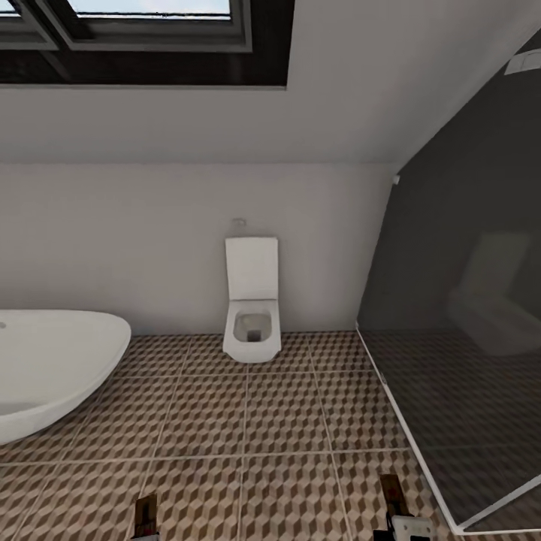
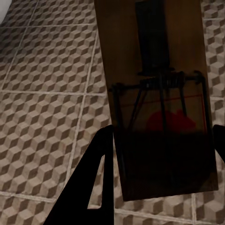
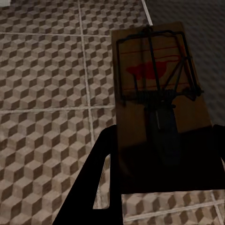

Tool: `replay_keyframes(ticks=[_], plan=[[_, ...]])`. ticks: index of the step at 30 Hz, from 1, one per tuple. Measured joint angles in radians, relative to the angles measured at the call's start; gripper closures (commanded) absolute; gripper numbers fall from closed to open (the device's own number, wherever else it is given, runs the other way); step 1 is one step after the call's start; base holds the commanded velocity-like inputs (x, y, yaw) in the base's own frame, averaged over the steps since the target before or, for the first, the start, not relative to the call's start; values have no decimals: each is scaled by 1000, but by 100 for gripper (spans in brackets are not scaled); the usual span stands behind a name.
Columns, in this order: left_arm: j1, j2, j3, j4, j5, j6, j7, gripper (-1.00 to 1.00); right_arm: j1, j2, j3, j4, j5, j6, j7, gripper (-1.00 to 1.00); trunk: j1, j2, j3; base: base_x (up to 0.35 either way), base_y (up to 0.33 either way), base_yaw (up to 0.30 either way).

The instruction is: Take the four mousetraps from the cabinet in the bathroom and place them on the bathroom floor. Make sure all four end up on the same floor surface, and ensure that at least two of them are either under or directly next to the same bathroom sink.

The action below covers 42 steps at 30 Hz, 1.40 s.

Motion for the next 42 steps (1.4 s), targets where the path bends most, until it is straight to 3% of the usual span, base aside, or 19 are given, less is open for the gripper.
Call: replay_keyframes(ticks=[6, 23, 42], plan=[[0, 0, 0, 0, 0, 0, 0, 100, 0, 1, 1, 24, 0, -56, 0, 100, 0, 0, 0, 342, 3, 0], [0, 0, 0, 0, 0, -1, 0, 100, 0, 1, 1, 34, 0, -64, 0, 100, 0, 0, 0, 309, 63, 0], [0, 0, 0, 0, 0, 0, 0, 100, 0, 6, 3, 34, 1, -65, -1, 100, 1, 0, 0, 40, 34, 4]])
